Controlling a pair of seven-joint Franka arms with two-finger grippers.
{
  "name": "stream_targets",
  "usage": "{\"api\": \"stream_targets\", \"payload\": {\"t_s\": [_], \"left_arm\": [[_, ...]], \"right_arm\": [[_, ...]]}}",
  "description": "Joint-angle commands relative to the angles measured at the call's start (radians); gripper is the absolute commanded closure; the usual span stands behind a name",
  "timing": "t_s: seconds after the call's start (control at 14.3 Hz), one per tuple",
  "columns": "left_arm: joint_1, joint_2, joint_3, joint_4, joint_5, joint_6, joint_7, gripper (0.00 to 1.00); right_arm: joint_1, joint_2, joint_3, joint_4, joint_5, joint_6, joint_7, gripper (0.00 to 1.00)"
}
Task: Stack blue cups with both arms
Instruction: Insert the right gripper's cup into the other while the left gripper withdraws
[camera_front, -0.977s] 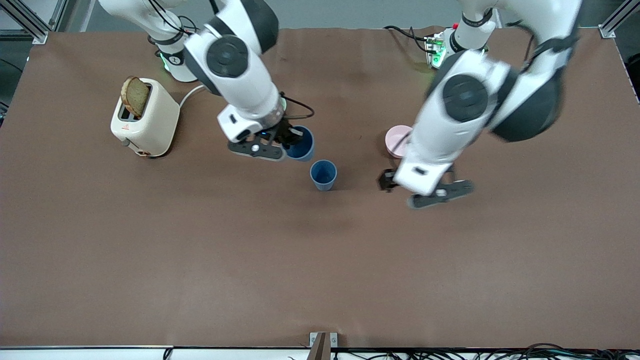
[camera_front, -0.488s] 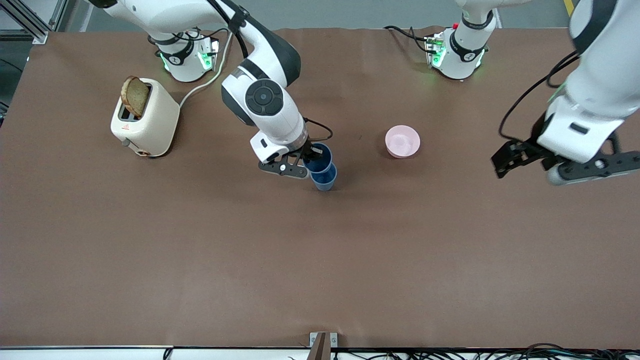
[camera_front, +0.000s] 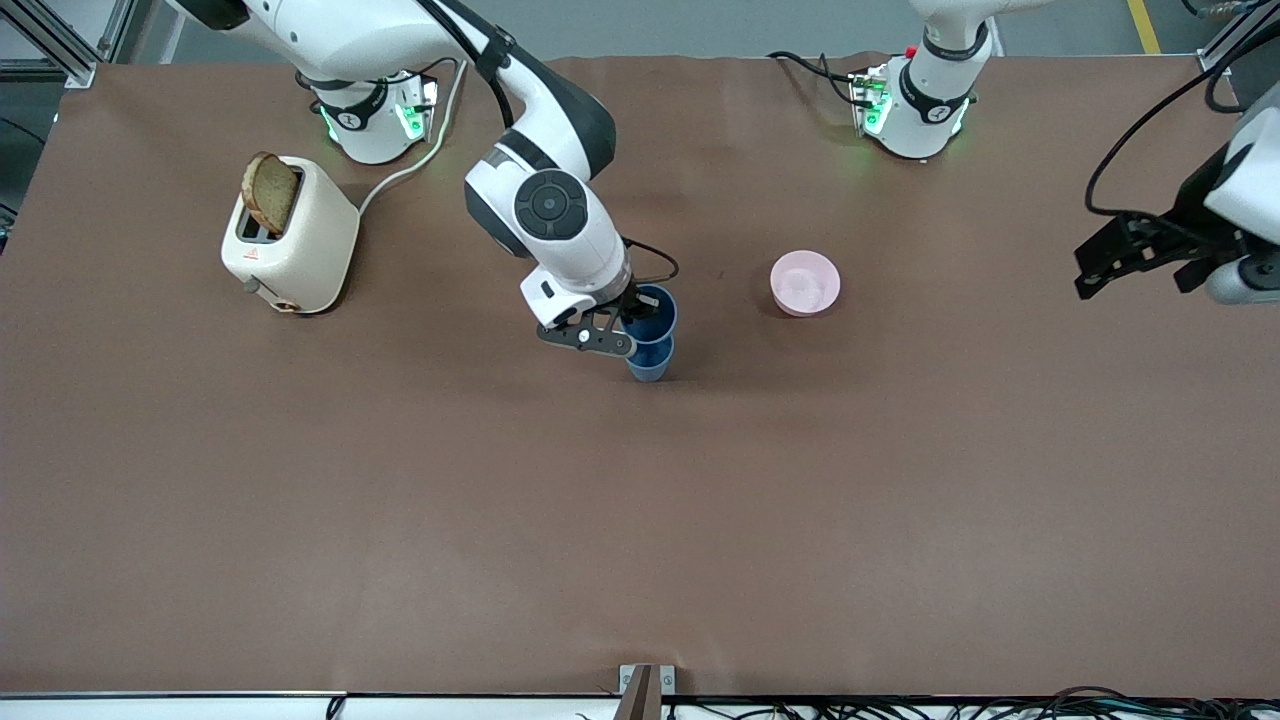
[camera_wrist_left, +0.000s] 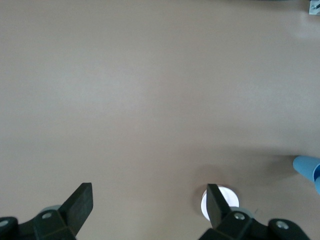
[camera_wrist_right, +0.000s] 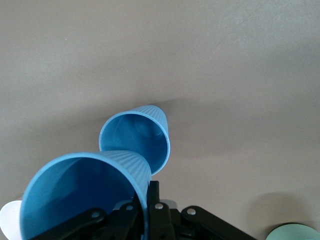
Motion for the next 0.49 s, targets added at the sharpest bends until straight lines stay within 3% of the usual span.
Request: {"api": "stream_targets", "payload": {"t_s": [0.0, 0.21, 0.42], "left_arm": [[-0.063, -0.115, 0.091, -0.110, -0.021, 0.000, 0.074, 0.00], [-0.141, -0.133, 0.198, -0.115, -0.021, -0.037, 0.117, 0.00], [-0.144, -0.130, 0.192, -0.118, -0.021, -0.041, 0.117, 0.00]], "right_arm": [[0.000, 0.005, 0.008, 0.004, -0.013, 0.004, 0.021, 0.97], [0.002, 0.017, 0.008, 0.004, -0.020, 0.021, 0.018, 0.96], [0.000, 0.024, 0.008, 0.006, -0.026, 0.023, 0.015, 0.91]]}}
